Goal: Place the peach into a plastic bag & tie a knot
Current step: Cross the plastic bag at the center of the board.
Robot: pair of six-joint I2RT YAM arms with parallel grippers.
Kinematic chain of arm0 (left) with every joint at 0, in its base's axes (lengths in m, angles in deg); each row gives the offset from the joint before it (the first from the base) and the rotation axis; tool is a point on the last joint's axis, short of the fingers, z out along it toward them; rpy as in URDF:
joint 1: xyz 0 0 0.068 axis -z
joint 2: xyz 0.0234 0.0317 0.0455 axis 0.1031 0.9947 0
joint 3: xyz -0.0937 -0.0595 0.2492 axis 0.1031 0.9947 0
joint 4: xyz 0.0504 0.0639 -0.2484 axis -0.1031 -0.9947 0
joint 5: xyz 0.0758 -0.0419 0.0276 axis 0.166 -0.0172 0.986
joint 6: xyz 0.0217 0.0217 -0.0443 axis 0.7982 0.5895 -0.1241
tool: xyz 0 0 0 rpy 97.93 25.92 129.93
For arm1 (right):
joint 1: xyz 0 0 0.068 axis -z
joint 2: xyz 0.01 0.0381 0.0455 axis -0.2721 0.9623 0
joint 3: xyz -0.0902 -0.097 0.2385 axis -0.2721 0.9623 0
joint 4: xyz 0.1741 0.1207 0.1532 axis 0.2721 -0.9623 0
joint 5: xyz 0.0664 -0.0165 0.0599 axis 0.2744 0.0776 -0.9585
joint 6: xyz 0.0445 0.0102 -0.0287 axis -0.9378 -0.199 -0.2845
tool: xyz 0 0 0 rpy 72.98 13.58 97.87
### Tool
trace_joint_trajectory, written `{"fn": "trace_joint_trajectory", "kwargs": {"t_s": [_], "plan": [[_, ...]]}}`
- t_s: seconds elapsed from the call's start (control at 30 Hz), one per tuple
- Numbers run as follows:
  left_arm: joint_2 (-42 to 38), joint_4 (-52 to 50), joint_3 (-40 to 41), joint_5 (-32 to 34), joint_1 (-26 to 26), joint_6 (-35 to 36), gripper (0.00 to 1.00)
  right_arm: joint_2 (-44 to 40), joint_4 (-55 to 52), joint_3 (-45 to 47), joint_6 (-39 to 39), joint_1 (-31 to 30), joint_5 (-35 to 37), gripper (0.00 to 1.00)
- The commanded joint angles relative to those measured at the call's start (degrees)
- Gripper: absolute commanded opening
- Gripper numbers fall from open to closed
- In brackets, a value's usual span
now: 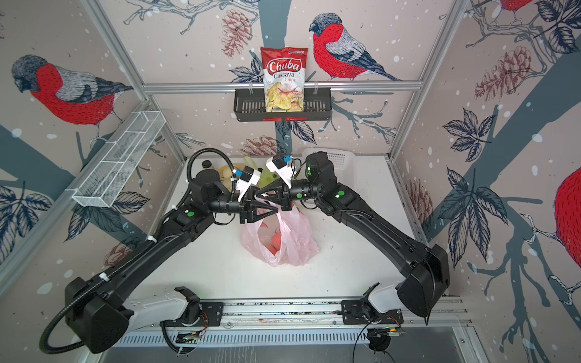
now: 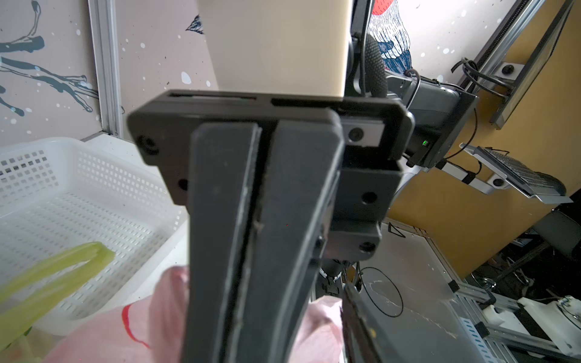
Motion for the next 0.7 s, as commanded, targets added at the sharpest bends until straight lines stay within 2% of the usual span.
{"fn": "trace_joint_trajectory", "kwargs": {"t_s": [0.0, 0.1, 0.23, 0.33, 0.37, 0.53, 0.6, 0.67], "plan": [[0.1, 12.0, 0.6, -1.7, 0.2, -3.3, 0.46, -0.1, 4.0, 1.0, -3.4, -0.5, 4.9, 0.00], [0.0, 14.5, 1.2, -0.9, 0.3, -4.7, 0.41, -0.4, 5.7, 2.0, -4.6, -0.5, 5.3, 0.00], [-0.6, 16.1, 3.4, 0.2, 0.3, -5.3, 0.15, -0.5, 5.9, 2.3, -5.0, -0.5, 4.9, 0.00], [-0.9, 16.3, 3.8, 1.0, 0.2, -5.0, 0.03, -0.6, 4.8, 2.3, -4.7, -0.5, 4.4, 0.00], [-1.0, 16.4, 3.9, 1.3, 0.3, -4.9, 0.00, -0.8, 4.5, 2.2, -4.5, -0.5, 4.4, 0.00], [-1.2, 16.7, 4.1, 2.1, 0.3, -3.9, 0.00, -1.3, 1.4, 1.8, -3.8, -0.3, 4.3, 0.02], [-1.2, 15.9, 4.1, 1.8, 0.2, -2.8, 0.00, -1.7, -1.4, 0.8, -3.9, 0.5, 4.8, 0.18], [-1.3, 14.7, 4.2, 1.5, 0.3, -1.3, 0.00, -3.4, -2.2, 1.0, -6.2, 2.5, 5.8, 0.43]]}}
